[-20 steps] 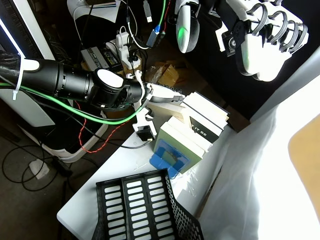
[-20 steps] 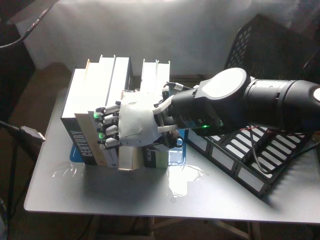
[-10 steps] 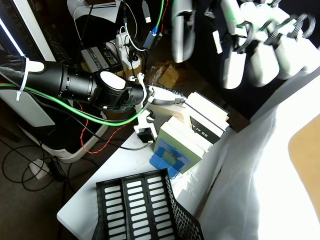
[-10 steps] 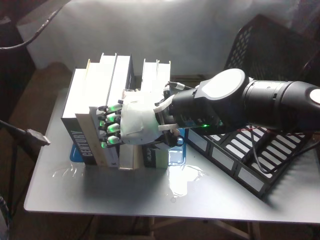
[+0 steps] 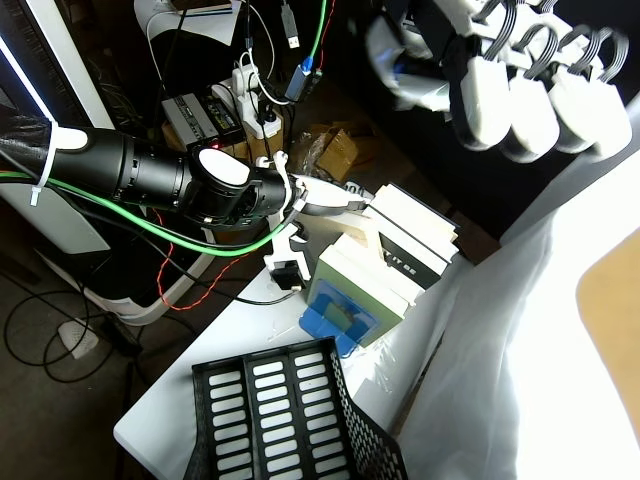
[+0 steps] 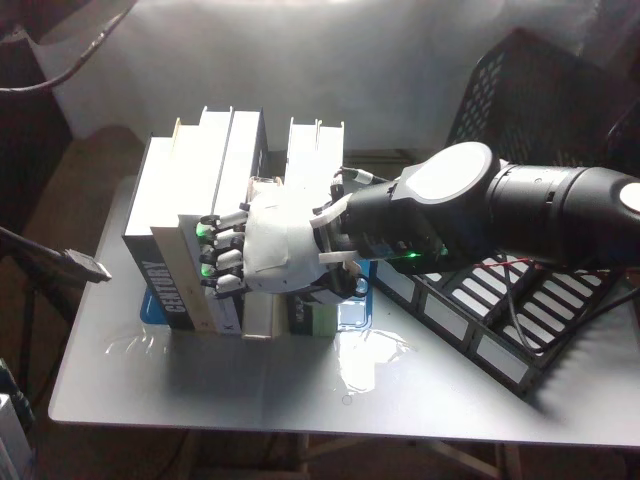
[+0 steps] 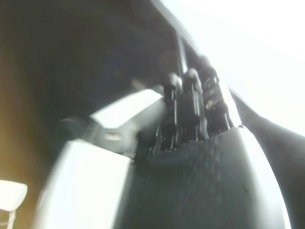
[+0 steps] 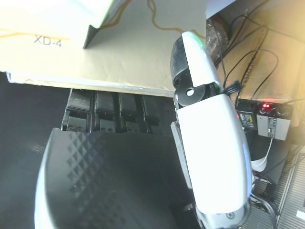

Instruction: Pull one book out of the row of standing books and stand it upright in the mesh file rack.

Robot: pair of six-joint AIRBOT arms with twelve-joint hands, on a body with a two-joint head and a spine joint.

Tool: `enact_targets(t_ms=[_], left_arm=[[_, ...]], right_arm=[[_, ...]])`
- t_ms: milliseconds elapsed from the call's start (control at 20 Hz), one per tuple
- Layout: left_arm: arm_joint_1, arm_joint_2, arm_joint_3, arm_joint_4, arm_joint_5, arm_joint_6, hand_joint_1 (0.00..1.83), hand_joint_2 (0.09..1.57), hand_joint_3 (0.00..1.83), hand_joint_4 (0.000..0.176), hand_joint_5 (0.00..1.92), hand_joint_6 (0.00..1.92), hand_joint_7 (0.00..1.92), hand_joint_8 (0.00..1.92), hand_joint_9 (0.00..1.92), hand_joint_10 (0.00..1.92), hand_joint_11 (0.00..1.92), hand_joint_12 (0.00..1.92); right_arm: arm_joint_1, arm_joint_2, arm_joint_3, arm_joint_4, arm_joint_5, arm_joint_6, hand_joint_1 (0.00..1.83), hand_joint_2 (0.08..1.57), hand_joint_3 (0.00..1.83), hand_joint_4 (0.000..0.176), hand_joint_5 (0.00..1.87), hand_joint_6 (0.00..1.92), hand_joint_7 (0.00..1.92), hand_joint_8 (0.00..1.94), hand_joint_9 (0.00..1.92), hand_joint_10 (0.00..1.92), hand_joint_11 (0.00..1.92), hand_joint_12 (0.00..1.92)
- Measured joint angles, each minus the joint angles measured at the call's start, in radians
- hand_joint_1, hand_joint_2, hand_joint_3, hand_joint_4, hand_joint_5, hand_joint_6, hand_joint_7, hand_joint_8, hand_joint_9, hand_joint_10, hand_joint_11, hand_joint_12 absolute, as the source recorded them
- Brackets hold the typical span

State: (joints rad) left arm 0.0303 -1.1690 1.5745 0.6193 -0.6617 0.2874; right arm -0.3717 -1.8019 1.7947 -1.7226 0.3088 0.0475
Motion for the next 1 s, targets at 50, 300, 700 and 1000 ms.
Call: enact_targets(t_ms=[50, 300, 700, 1000], left_arm=[[-0.002, 0.000, 0.000, -0.005, -0.002, -0.001, 0.73, 1.36, 0.04, 0.143, 1.14, 1.62, 1.48, 1.67, 1.52, 1.82, 1.52, 1.92], [-0.002, 0.000, 0.000, -0.002, -0.008, -0.001, 0.97, 0.83, 1.14, 0.000, 0.74, 1.89, 1.21, 1.90, 1.30, 1.92, 1.32, 1.92], [-0.002, 0.000, 0.006, -0.011, -0.007, -0.009, 1.83, 1.57, 0.84, 0.000, 0.00, 0.00, 0.00, 0.28, 0.00, 0.50, 0.00, 1.39], [-0.001, -0.001, 0.008, -0.002, 0.003, -0.008, 1.83, 1.57, 0.84, 0.000, 0.00, 0.00, 0.00, 0.28, 0.00, 0.50, 0.00, 1.39]], right_arm=[[0.000, 0.000, 0.000, 0.000, 0.000, 0.001, 1.13, 1.22, 0.00, 0.000, 0.15, 0.13, 0.16, 0.00, 0.00, 0.22, 0.00, 0.00], [0.000, -0.008, 0.016, -0.002, 0.008, 0.005, 1.13, 1.22, 0.00, 0.000, 0.15, 0.13, 0.16, 0.00, 0.00, 0.22, 0.00, 0.00], [0.000, -0.008, 0.014, 0.009, 0.014, 0.006, 1.13, 1.22, 0.00, 0.000, 0.15, 0.13, 0.16, 0.00, 0.00, 0.22, 0.00, 0.00], [0.000, -0.008, 0.016, 0.010, 0.015, 0.007, 1.36, 1.12, 0.00, 0.000, 0.88, 1.06, 1.02, 0.77, 0.85, 1.21, 0.59, 1.52]])
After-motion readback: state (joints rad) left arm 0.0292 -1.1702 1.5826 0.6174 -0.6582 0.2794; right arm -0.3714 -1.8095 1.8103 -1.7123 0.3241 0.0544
